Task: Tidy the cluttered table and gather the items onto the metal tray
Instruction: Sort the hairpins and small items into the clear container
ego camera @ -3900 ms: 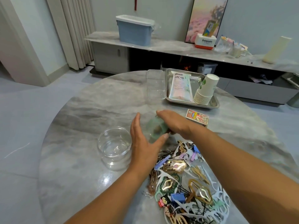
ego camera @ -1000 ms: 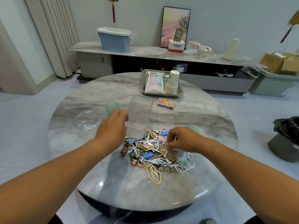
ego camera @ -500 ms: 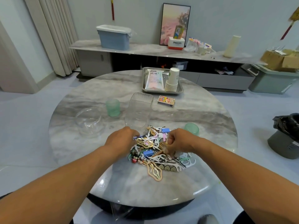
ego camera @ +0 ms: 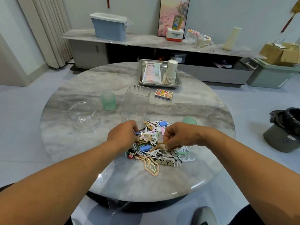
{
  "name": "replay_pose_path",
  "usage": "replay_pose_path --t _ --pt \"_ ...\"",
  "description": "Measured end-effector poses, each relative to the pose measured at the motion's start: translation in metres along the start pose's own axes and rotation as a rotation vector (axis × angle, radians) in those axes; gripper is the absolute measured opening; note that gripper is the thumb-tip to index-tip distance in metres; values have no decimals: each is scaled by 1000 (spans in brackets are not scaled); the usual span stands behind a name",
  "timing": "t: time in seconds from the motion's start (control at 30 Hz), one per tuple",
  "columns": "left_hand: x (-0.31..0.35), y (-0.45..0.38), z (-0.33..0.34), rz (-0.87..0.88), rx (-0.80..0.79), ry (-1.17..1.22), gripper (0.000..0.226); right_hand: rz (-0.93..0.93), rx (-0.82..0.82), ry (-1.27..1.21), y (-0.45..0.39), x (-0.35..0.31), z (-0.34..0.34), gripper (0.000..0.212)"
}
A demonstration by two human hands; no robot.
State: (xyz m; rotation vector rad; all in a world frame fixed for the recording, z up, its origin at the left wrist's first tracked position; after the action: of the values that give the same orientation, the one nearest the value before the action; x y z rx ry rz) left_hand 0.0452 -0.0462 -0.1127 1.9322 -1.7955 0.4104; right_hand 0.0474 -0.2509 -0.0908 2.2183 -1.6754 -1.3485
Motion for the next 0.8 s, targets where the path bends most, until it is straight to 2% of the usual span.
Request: replay_pose_path --t 0.2,0.33,0.47,0.53,0.6,0.7,0.8 --pt "2 -3 -2 -88 -69 171 24 -50 -42 387 14 -14 29 9" --pt "18 -5 -18 -43 -114 152 15 -85 29 407 19 -15 32 12" --pt "29 -7 -42 -19 -134 191 12 -105 206 283 25 -20 -2 9" --pt "28 -11 -60 -40 -78 338 10 -92 276 139 27 -20 -19 13" --pt "24 -16 -83 -28 67 401 6 -98 352 37 28 -23 -32 16" --pt "15 -23 -106 25 253 295 15 -143 497 -41 24 -33 -48 10" --pt "8 -30 -107 35 257 209 22 -197 605 -3 17 -47 -54 6"
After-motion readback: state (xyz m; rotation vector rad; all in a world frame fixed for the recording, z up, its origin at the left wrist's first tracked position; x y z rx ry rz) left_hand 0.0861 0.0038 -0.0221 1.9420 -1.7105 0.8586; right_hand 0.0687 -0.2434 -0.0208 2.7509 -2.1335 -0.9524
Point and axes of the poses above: each hand's wrist, its own y-axis away from the middle knuckle, its own z-axis out of the palm, x = y × z, the point moved 8 cm from there along -y, towards the middle knuckle
